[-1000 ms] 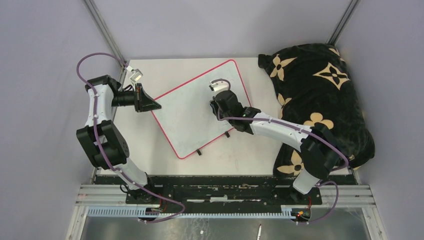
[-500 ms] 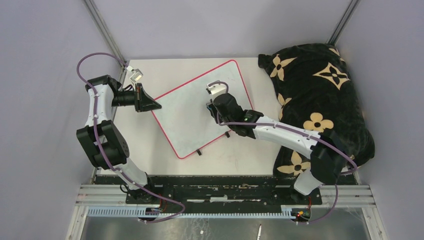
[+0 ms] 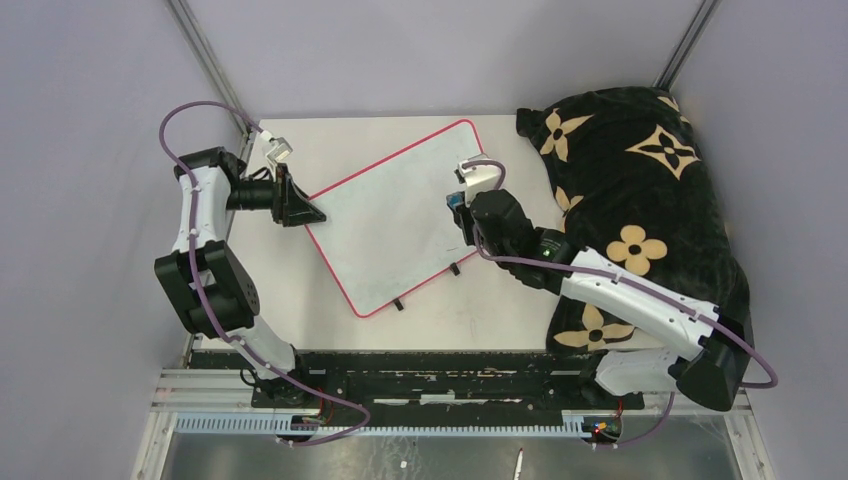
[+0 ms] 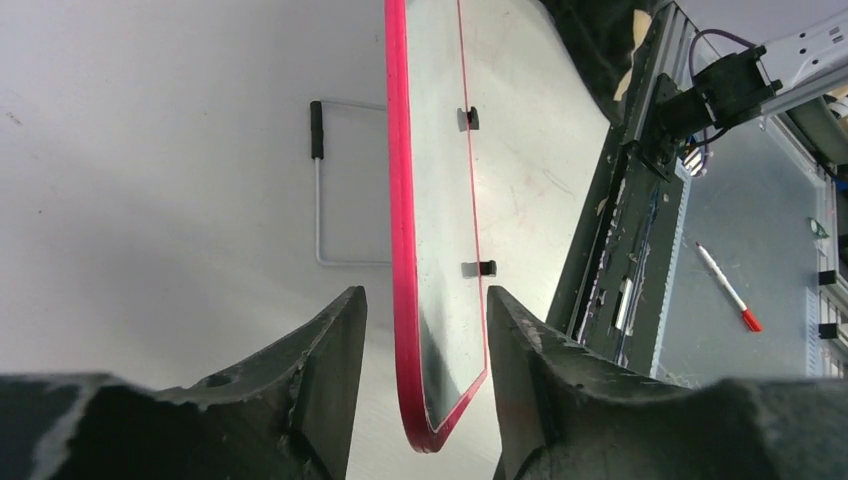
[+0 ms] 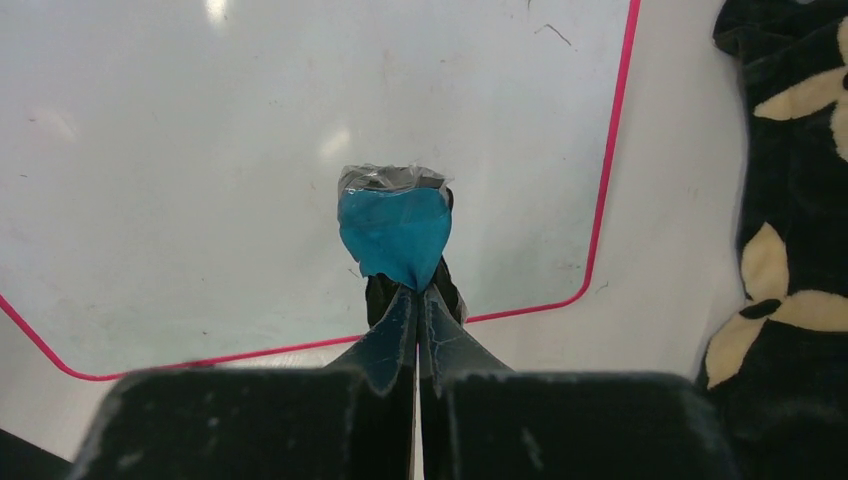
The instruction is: Erase the whiteboard
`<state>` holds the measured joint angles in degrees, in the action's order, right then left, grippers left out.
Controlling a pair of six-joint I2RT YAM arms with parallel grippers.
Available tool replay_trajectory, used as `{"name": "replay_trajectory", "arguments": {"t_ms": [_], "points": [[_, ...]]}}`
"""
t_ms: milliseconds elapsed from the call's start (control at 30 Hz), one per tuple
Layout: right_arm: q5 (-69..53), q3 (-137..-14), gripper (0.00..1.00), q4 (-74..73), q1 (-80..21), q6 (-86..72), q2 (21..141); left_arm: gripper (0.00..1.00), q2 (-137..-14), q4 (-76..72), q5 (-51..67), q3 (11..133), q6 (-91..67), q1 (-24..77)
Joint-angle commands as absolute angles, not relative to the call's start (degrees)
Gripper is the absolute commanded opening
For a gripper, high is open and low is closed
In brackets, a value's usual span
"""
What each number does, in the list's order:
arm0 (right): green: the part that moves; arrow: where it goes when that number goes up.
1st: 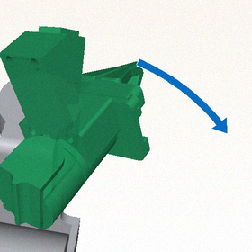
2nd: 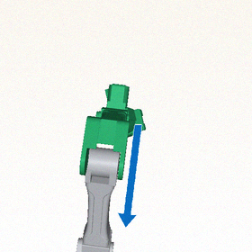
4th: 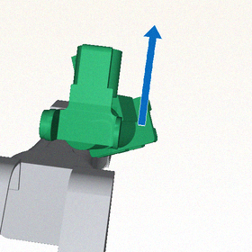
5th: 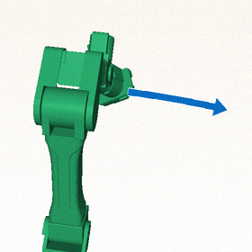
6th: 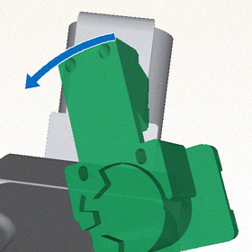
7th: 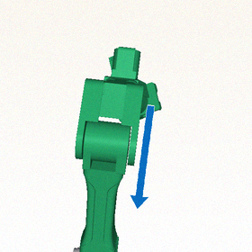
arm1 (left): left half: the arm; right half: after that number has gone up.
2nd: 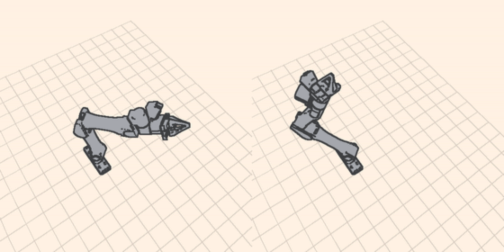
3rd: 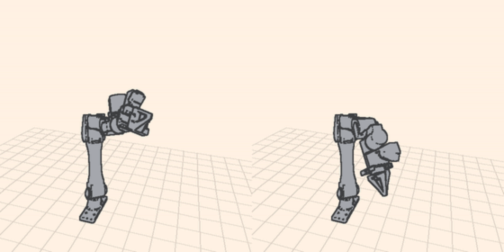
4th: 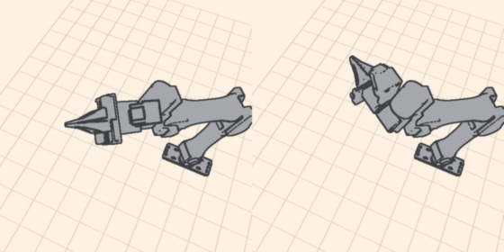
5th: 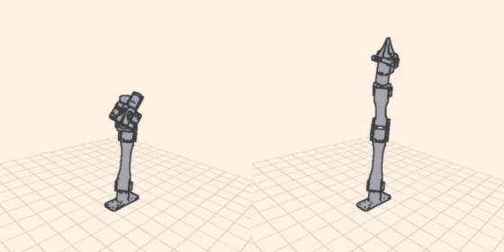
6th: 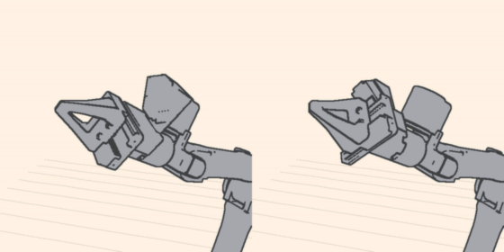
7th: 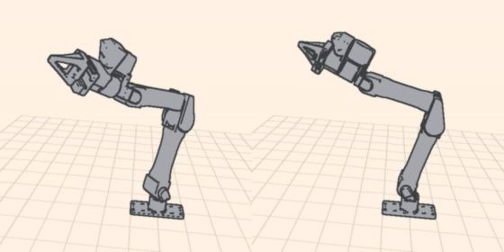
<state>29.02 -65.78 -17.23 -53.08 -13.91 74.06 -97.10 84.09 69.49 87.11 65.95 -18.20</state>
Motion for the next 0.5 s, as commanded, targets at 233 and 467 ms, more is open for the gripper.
{"name": "replay_trajectory", "arguments": {"t_ms": [233,467], "points": [[31.4,-61.1,0.01,-21.2,-53.1,-17.0,68.2,0.78,-97.0,83.7,69.4,92.7,59.8,-18.0],[31.1,-56.6,0.01,-23.0,-53.0,-19.6,62.7,0.99,-95.8,80.0,67.7,93.1,55.4,-18.9]]}}
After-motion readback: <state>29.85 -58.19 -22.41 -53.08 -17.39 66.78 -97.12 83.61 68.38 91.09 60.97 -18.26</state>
